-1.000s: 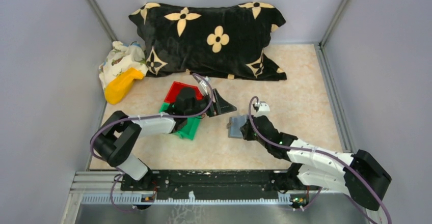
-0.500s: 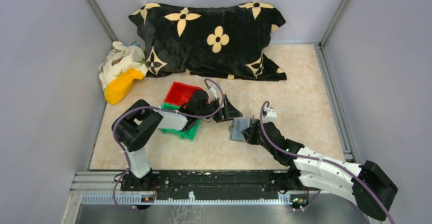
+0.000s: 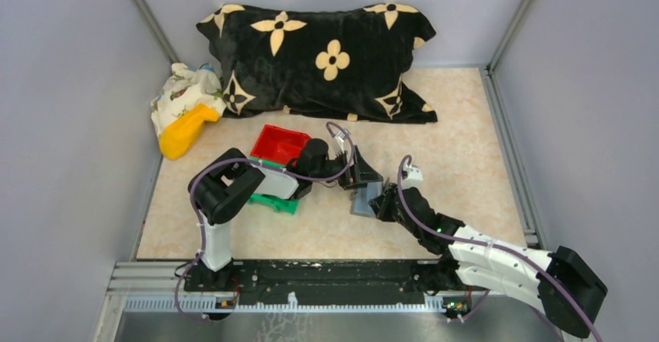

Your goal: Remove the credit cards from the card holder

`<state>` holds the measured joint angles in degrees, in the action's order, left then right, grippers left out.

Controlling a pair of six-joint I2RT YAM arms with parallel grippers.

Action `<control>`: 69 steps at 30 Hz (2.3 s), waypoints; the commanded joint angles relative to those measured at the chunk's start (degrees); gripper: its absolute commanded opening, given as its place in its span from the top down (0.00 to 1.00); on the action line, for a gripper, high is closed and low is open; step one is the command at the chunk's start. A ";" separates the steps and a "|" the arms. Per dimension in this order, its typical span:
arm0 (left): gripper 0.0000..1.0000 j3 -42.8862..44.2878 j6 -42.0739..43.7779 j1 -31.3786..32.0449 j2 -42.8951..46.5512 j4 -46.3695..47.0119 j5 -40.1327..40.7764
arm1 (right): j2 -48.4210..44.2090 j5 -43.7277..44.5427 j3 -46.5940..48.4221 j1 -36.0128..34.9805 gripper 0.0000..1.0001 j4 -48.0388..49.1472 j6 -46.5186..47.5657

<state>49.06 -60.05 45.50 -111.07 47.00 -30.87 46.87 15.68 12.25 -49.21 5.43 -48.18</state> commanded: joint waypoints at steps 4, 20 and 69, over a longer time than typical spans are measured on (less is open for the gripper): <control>0.05 1.22 -2.58 0.98 -1.45 3.94 -2.34 | -0.65 -0.43 -0.46 0.33 1.00 3.56 0.26; 0.05 -3.45 1.45 1.11 1.09 -1.83 -0.24 | -1.53 1.40 1.15 0.35 1.00 2.06 1.87; 0.05 2.75 1.46 2.58 0.08 -5.36 -3.05 | -14.01 5.53 5.04 0.39 0.99 -13.62 7.32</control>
<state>51.03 -59.53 47.88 -111.59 40.82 -32.75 31.86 22.57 14.39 -49.21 -11.14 -42.44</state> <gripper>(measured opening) 0.951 0.036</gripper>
